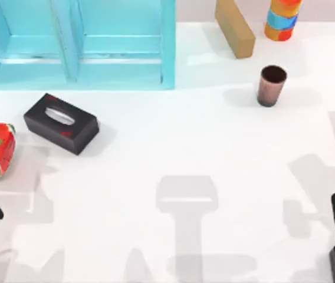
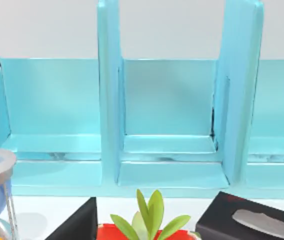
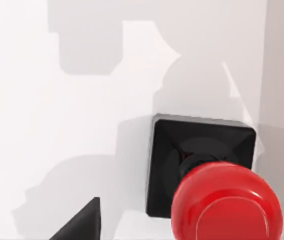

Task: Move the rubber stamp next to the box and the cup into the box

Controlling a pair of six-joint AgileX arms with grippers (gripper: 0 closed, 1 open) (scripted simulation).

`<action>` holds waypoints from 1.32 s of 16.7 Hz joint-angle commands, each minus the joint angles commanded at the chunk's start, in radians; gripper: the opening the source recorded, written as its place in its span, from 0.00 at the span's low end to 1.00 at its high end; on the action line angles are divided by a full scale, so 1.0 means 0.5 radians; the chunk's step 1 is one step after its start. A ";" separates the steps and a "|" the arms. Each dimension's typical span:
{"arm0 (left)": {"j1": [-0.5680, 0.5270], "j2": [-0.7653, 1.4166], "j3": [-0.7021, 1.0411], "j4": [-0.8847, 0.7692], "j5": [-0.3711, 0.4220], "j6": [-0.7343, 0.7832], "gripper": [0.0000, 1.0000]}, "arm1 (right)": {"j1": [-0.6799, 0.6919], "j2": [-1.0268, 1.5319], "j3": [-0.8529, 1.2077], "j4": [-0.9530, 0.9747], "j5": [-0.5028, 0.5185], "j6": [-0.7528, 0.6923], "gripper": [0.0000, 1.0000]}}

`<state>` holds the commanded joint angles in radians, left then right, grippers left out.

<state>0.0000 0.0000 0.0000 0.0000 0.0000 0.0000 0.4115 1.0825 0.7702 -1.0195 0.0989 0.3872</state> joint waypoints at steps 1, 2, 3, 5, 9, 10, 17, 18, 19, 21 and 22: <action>0.000 0.000 0.000 0.000 0.000 0.000 1.00 | 0.001 0.009 0.080 -0.078 0.001 0.000 1.00; 0.000 0.000 0.000 0.000 0.000 0.000 1.00 | -0.001 0.016 0.172 -0.164 0.002 0.002 1.00; 0.000 0.000 0.000 0.000 0.000 0.000 1.00 | -0.005 0.021 0.271 -0.252 0.002 0.003 1.00; 0.000 0.000 0.000 0.000 0.000 0.000 1.00 | -0.015 0.023 0.464 -0.419 -0.002 0.001 1.00; 0.000 0.000 0.000 0.000 0.000 0.000 1.00 | -0.030 0.025 0.671 -0.623 -0.008 -0.003 1.00; 0.000 0.000 0.000 0.000 0.000 0.000 1.00 | -0.030 0.025 0.674 -0.626 -0.008 -0.003 1.00; 0.000 0.000 0.000 0.000 0.000 0.000 1.00 | -0.031 0.153 0.799 -0.650 -0.004 -0.022 1.00; 0.000 0.000 0.000 0.000 0.000 0.000 1.00 | -0.038 0.238 0.883 -0.666 -0.004 -0.032 1.00; 0.000 0.000 0.000 0.000 0.000 0.000 1.00 | -0.048 0.345 0.987 -0.683 -0.004 -0.043 1.00; 0.000 0.000 0.000 0.000 0.000 0.000 1.00 | -0.074 0.621 1.260 -0.716 -0.008 -0.068 1.00; 0.000 0.000 0.000 0.000 0.000 0.000 1.00 | -0.090 0.783 1.424 -0.731 -0.012 -0.081 1.00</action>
<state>0.0000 0.0000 0.0000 0.0000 0.0000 0.0000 0.3667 1.4741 1.4820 -1.3851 0.0929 0.3469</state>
